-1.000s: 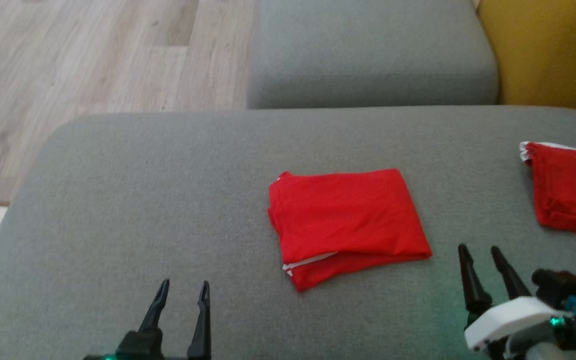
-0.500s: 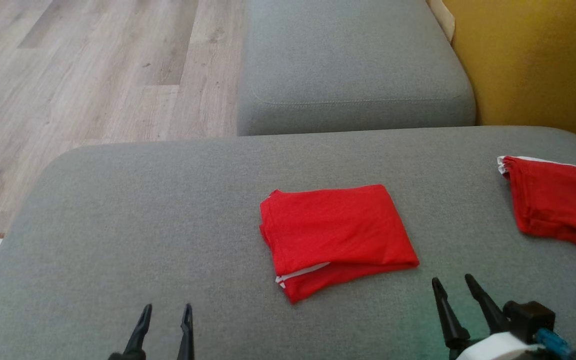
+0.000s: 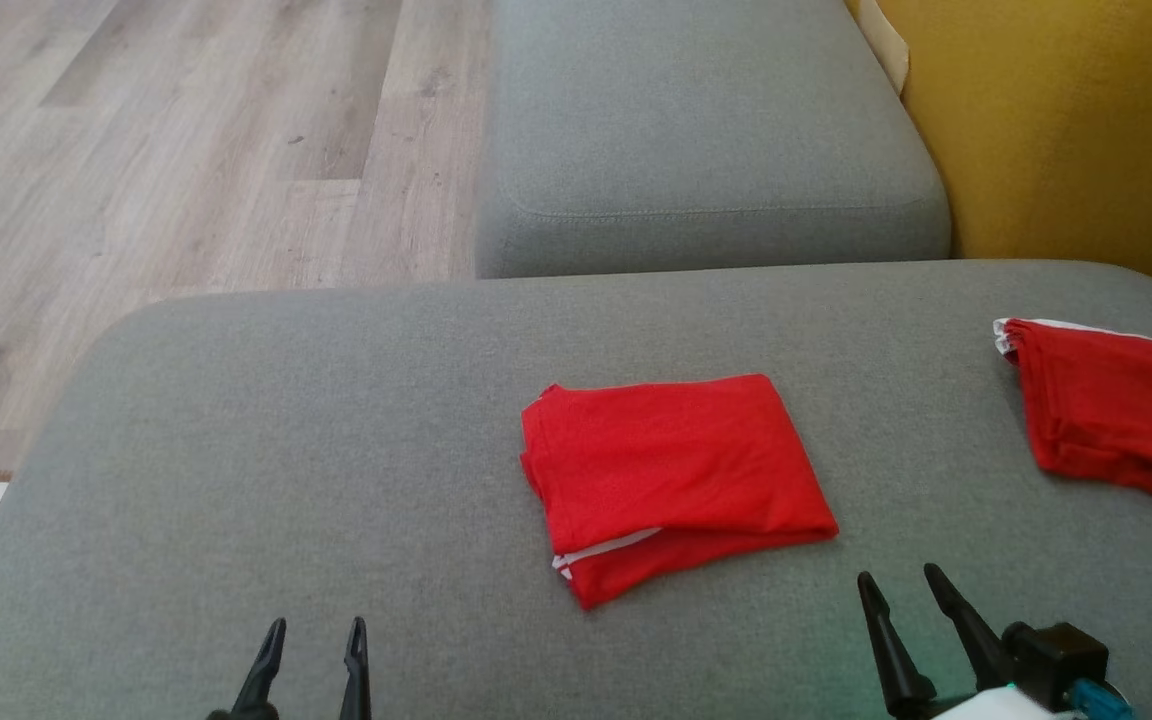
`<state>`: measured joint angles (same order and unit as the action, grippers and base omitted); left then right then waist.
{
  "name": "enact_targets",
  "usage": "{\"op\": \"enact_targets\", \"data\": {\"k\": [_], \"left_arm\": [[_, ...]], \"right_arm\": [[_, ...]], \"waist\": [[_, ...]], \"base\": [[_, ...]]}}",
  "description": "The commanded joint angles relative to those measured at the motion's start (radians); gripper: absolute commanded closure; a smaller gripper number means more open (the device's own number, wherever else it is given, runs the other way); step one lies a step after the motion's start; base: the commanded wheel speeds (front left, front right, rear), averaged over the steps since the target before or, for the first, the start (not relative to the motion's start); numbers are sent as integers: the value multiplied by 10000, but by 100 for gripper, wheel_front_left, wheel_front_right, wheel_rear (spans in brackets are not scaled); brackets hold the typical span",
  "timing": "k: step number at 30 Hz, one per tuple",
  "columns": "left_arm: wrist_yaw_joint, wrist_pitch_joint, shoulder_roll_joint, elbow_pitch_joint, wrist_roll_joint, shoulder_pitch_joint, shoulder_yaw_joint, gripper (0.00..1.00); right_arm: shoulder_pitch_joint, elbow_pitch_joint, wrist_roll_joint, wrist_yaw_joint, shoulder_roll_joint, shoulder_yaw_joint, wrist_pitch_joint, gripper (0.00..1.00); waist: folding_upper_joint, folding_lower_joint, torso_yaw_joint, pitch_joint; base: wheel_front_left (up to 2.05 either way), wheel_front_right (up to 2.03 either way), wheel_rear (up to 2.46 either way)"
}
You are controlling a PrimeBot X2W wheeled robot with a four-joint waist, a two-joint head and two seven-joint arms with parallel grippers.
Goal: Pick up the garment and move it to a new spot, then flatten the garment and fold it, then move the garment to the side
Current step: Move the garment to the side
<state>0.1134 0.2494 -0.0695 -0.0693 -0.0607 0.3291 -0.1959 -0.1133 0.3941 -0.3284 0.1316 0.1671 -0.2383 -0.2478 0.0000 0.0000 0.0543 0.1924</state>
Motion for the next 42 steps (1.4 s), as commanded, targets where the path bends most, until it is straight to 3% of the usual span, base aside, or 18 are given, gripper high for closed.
{"op": "enact_targets", "data": {"k": [1, 26, 34, 42], "left_arm": [[-19, 124, 48, 286, 98, -432, 375, 0], [-32, 124, 134, 420, 174, -385, 182, 0], [-125, 124, 156, 513, 185, -803, -106, 0], [-101, 124, 181, 539, 106, -1267, -605, 0]], "right_arm": [[380, -374, 40, -9, 104, -196, -138, 0], [471, -277, 4, -9, 159, -64, -139, 0], [1486, 249, -543, -9, 434, -288, -16, 0], [3938, 1894, -1956, -9, 1112, -598, 1703, 0]], "waist": [[0, 0, 16, 6], [0, 0, 379, -242], [0, 0, 723, -847], [0, 0, 1030, -1479]], "base": [[0, 0, 0], [0, 0, 0], [0, 0, 0], [0, 0, 0]]}}
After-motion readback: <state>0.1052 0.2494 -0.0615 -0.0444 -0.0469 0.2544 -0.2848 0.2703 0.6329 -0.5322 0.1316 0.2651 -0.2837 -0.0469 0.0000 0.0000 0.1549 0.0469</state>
